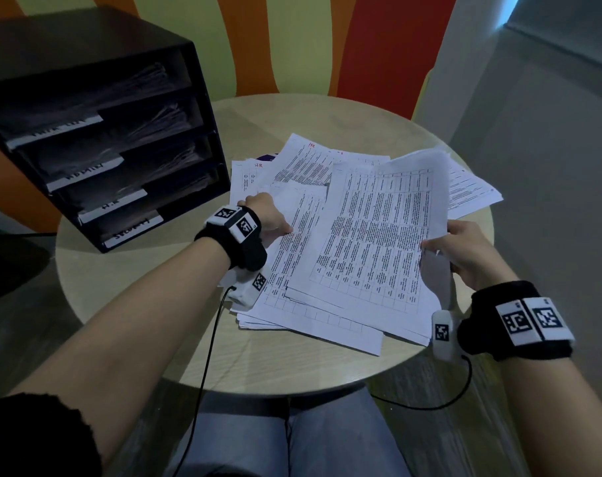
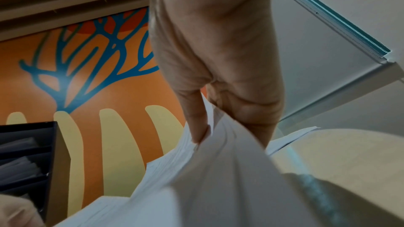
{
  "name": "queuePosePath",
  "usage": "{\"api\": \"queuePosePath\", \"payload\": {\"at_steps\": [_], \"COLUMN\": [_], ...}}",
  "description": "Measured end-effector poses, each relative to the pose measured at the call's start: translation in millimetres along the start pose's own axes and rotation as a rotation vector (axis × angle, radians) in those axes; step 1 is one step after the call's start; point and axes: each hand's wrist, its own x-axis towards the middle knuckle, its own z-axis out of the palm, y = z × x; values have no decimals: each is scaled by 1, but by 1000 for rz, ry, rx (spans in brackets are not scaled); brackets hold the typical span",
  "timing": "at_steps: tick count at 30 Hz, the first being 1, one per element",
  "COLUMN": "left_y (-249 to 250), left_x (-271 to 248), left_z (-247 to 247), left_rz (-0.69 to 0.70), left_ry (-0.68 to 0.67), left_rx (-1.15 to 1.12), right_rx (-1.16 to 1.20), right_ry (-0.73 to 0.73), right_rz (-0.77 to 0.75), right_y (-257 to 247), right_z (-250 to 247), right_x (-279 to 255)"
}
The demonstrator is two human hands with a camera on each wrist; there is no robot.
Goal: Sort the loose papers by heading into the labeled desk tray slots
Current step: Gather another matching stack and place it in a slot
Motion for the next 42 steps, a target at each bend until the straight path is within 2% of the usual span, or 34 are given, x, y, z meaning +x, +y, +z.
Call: {"api": "queuePosePath", "payload": {"at_steps": [3, 9, 13, 15, 17, 20, 26, 28, 32, 35, 39, 42], "left_y": [-1, -2, -2, -4, -5, 4, 31, 37, 52, 55, 38, 11], "left_x": [1, -2, -22, -30, -31, -35, -36, -32, -34, -36, -36, -19], "left_z": [-1, -48, -101, -124, -132, -115, -31, -12, -1, 1, -2, -10], "left_rz": [75, 235, 395, 462, 457, 389, 283, 243, 183, 171, 194, 144], "left_ry": [93, 494, 671, 732, 682, 498, 167, 72, 57, 41, -46, 44], "left_rx": [-177, -828, -1077, -1126, -1139, -1082, -756, -848, -973, -1024, -831, -593], "right_rx": [-28, 2, 43, 66, 88, 132, 247, 330, 525, 398, 109, 50], "right_ry": [-1, 54, 68, 71, 75, 50, -72, -97, -108, -111, 29, 154], "right_rz": [-3, 11, 0, -9, -15, -28, -46, -58, -6, -51, -95, -104], "right_y": [-1, 0, -4, -5, -7, -13, -31, -34, -31, -27, -20, -18], "right_z": [-1, -5, -4, -4, -4, -2, 3, 8, 14, 16, 10, -6], "right_x": [-1, -3, -7, -8, -9, -11, -21, -22, -16, -14, -13, -8]}}
